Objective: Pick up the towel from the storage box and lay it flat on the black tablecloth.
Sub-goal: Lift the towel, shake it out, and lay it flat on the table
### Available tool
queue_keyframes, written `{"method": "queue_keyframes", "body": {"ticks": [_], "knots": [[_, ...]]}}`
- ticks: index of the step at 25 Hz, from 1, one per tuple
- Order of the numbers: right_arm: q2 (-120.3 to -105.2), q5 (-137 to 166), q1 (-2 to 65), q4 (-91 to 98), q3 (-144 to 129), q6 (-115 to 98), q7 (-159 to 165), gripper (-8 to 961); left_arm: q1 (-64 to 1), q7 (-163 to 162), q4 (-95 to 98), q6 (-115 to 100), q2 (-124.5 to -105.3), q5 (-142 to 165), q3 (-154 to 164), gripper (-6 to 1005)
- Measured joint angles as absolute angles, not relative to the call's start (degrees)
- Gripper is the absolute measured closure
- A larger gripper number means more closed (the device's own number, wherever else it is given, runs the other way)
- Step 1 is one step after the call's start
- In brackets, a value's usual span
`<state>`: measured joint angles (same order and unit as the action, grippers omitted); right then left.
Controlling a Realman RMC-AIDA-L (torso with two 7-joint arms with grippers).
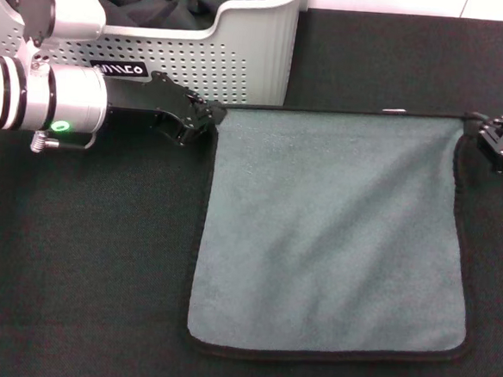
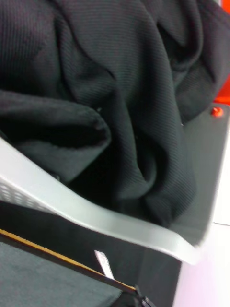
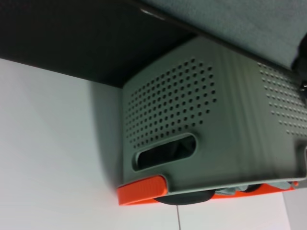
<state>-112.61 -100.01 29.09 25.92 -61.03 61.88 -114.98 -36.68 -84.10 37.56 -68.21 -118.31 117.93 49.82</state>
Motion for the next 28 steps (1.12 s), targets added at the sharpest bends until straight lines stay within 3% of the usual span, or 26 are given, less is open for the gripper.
{"method": "queue_keyframes", "body": {"ticks": [28], "knots": [[-112.96, -99.1, 29.6, 25.9, -61.4, 60.1, -114.9, 843, -36.2, -82.7, 37.1, -63.5, -119.64, 119.4, 52.4, 986]]}}
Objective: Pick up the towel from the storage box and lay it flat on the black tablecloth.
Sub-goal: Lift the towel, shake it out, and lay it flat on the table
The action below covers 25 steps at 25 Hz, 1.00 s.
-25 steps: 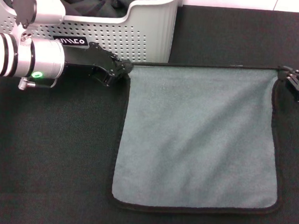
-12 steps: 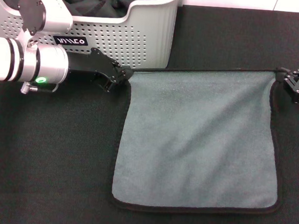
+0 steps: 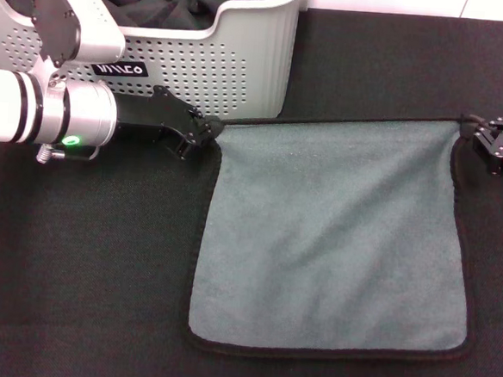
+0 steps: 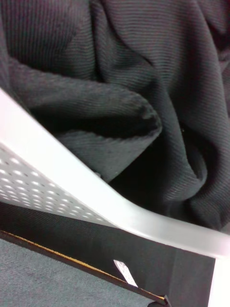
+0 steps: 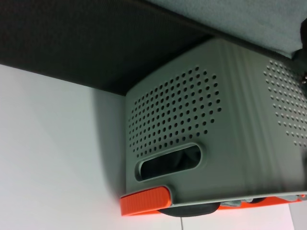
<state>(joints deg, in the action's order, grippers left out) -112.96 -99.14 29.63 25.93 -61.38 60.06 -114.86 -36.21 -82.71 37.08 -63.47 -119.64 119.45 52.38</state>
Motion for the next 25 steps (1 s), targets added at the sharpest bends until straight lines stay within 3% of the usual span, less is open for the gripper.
{"method": "queue_keyframes", "body": {"ticks": [25], "knots": [[-112.97, -96.4, 30.7, 26.2, -61.2, 59.0, -111.2, 804, -36.3, -83.4, 36.7, -63.2, -119.71, 119.1, 52.5, 976]]}}
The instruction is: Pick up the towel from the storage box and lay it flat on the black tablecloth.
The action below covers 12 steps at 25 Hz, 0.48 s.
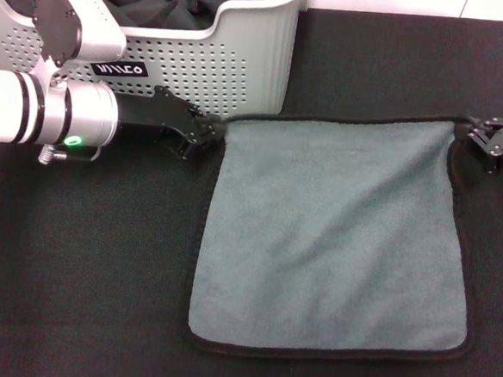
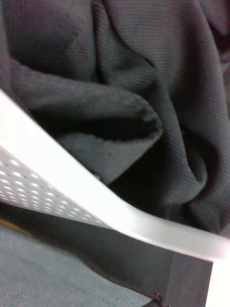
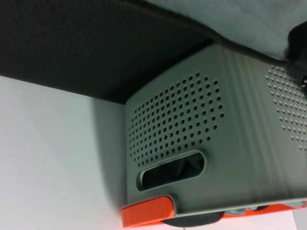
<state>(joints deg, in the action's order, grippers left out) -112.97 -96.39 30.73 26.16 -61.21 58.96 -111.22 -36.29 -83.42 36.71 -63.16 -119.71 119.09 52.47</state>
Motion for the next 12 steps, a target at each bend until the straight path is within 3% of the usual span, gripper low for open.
{"method": "queue_keyframes", "body": {"ticks": [2, 8, 12], "knots": [[-113.06, -96.2, 30.9, 26.5, -61.1, 58.6, -110.9, 801, -36.2, -83.4, 36.6, -63.2, -119.70, 119.0, 52.5, 975], [-113.65, -96.2, 30.9, 27.2, -61.1, 58.4, -111.4, 792, -36.1, -83.5, 36.5, -63.7, -119.70, 118.8, 52.4, 729], [-113.70, -96.3, 30.5, 27.3, -61.0, 58.4, -111.4, 639, -35.7, -83.5, 36.6, -64.7, -119.70, 118.6, 52.1, 564]]}}
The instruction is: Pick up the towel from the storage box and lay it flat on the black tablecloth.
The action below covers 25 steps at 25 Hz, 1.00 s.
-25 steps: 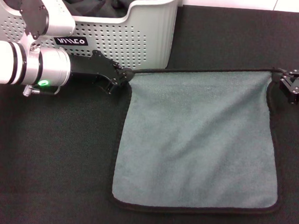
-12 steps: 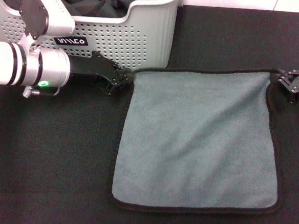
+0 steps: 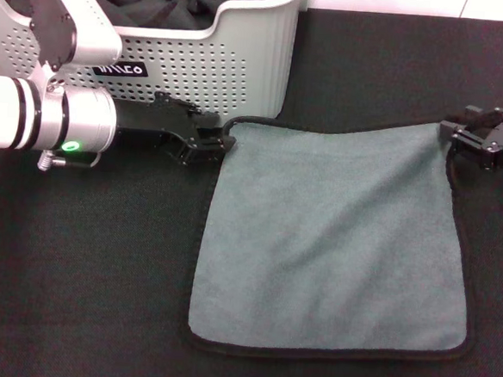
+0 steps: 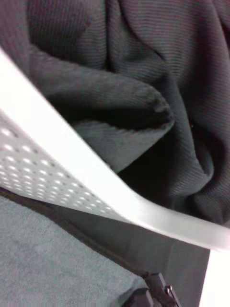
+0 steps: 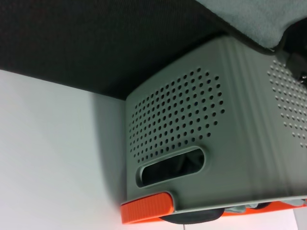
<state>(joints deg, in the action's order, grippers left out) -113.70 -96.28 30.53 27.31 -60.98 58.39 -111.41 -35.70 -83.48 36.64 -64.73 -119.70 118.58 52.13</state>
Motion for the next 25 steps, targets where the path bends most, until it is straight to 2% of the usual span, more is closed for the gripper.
{"method": "queue_keyframes", "body": {"ticks": [8, 10, 11, 15, 20, 25], "knots": [[-113.48, -96.8, 28.6, 28.8, -60.6, 59.9, -111.4, 326, -34.9, -83.2, 37.4, -66.9, -119.70, 117.3, 52.3, 548], [-113.58, -96.9, 27.9, 29.8, -60.4, 60.3, -111.4, 272, -34.8, -83.1, 37.6, -67.3, -119.70, 117.3, 52.3, 547], [-114.11, -97.0, 25.1, 33.9, -59.4, 62.0, -111.4, 245, -34.6, -82.9, 38.1, -69.4, -119.70, 116.4, 52.2, 547], [-114.19, -97.0, 23.3, 36.9, -59.3, 65.4, -111.1, 136, -33.6, -81.5, 38.8, -73.6, -119.35, 113.3, 52.1, 546], [-113.23, -96.9, 22.0, 37.7, -59.2, 72.7, -110.8, 75, -31.1, -74.3, 39.8, -84.7, -118.39, 105.1, 52.0, 545], [-113.40, -95.4, 21.7, 37.8, -59.6, 81.3, -110.8, 64, -28.6, -65.3, 40.3, -97.9, -118.20, 100.2, 52.0, 412]]}}
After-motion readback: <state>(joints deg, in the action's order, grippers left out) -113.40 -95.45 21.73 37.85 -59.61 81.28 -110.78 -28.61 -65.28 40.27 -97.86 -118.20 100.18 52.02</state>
